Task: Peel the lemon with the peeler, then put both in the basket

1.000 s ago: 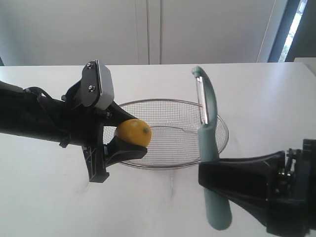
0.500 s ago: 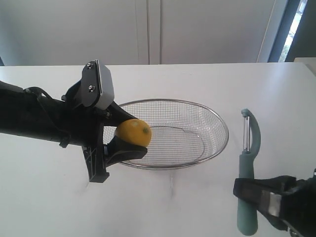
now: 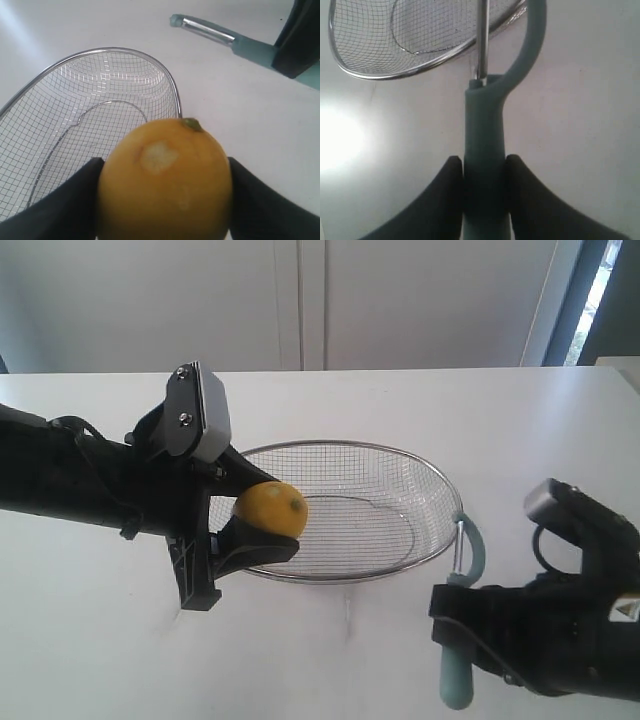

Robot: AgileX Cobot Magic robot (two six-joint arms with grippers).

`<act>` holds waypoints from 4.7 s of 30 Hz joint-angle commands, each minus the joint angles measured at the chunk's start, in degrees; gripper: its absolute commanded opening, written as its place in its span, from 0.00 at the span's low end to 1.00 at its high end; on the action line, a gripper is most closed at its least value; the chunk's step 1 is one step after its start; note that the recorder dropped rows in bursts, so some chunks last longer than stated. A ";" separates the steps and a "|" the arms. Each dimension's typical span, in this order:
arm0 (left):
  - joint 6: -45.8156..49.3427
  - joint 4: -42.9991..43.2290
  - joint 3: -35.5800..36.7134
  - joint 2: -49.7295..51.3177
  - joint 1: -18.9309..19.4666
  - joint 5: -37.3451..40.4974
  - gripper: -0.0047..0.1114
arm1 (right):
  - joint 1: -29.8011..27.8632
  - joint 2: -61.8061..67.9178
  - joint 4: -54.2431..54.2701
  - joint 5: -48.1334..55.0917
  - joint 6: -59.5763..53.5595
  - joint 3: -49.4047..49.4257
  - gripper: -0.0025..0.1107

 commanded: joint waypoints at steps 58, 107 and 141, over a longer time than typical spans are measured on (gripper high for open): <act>9.13 -4.25 -0.75 -0.26 -0.41 8.72 0.05 | 1.98 20.91 60.42 22.08 -59.52 -6.73 0.02; 7.88 -4.25 -0.75 -0.26 -0.41 7.57 0.05 | 1.98 -19.37 48.43 15.55 -54.94 -6.61 0.02; -80.60 64.65 -12.44 -22.15 -0.41 14.66 0.04 | 1.30 -11.49 -34.94 12.50 -5.95 -20.07 0.02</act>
